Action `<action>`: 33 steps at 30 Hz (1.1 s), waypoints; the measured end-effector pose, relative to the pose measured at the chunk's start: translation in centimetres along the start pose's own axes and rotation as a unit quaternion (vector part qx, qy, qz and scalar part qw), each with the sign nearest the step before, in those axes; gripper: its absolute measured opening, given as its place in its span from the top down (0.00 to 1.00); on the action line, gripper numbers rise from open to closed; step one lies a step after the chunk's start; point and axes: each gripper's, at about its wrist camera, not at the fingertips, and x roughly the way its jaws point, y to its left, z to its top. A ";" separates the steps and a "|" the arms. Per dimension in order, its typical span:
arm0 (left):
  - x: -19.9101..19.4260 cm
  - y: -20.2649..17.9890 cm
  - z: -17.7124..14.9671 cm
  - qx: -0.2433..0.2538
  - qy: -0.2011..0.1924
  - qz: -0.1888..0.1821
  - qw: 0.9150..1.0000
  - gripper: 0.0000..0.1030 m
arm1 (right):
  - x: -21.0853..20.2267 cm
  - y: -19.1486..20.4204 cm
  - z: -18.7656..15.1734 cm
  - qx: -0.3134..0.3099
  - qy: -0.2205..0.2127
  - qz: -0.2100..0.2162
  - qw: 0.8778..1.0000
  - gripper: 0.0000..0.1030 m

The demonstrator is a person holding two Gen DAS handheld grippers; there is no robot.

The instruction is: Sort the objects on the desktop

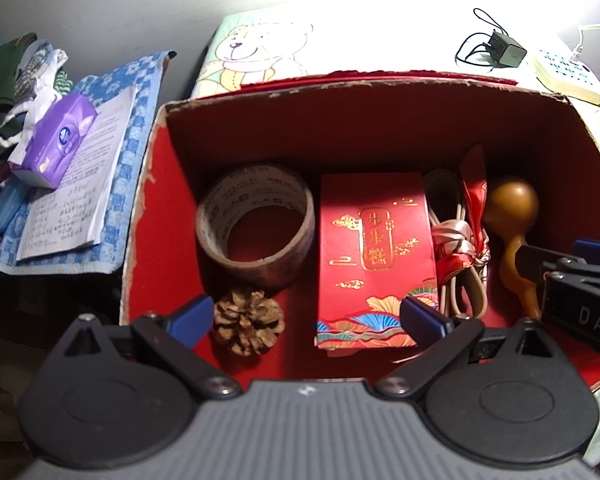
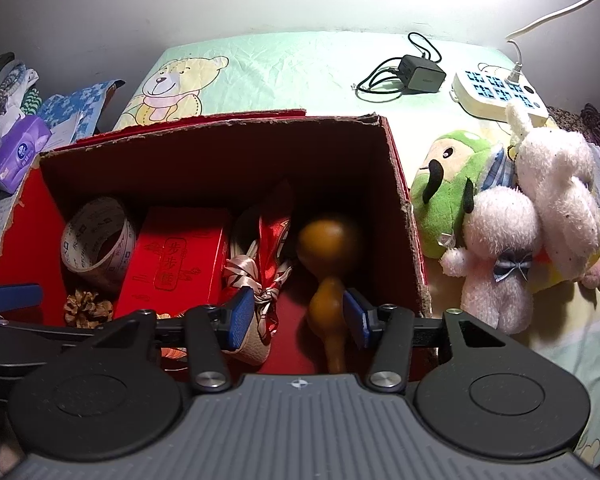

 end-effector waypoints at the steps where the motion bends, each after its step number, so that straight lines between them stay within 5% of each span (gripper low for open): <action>1: 0.0 0.0 0.0 0.000 0.001 -0.001 1.000 0.03 | 0.0 0.0 0.0 0.001 0.001 0.000 1.000 0.50; 33: 0.2 0.2 0.1 -0.006 -0.005 0.009 1.000 0.05 | -0.4 -0.2 -0.3 0.022 -0.013 0.023 0.999 0.46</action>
